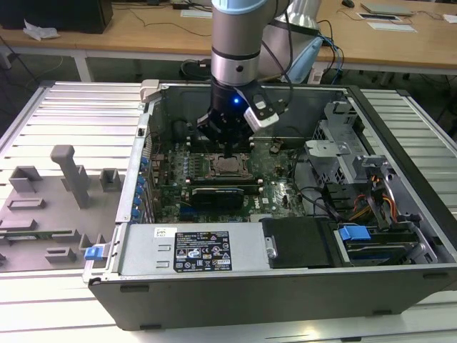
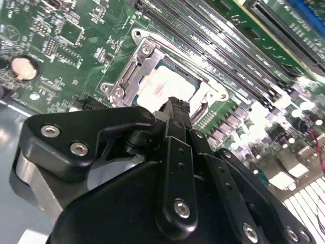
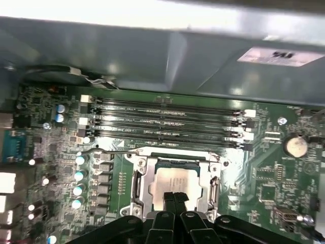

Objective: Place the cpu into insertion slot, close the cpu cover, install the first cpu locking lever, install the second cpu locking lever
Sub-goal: 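Close the cpu cover, then install the first cpu locking lever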

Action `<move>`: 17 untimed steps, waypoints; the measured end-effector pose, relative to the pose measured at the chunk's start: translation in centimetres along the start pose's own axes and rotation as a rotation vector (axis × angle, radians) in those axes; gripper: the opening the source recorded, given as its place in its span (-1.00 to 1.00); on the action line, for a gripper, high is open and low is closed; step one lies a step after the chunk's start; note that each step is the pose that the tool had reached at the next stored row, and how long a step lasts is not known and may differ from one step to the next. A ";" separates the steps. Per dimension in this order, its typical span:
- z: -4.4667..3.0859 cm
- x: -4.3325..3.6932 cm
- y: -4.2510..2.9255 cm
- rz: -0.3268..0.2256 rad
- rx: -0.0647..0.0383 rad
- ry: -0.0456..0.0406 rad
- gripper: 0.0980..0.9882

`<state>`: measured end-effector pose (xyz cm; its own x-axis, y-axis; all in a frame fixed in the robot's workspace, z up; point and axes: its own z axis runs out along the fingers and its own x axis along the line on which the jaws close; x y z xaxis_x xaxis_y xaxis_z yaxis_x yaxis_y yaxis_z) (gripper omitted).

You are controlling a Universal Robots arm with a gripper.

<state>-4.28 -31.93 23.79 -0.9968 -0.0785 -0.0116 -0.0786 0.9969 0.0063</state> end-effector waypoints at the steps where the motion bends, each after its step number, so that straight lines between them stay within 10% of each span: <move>1: -0.03 0.00 0.00 0.000 0.001 0.0001 -0.98; 17: -0.03 0.01 0.00 0.000 0.004 0.0003 -0.98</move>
<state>-4.28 -31.93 23.83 -0.9969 -0.0784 -0.0112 -0.0785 0.9969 0.0021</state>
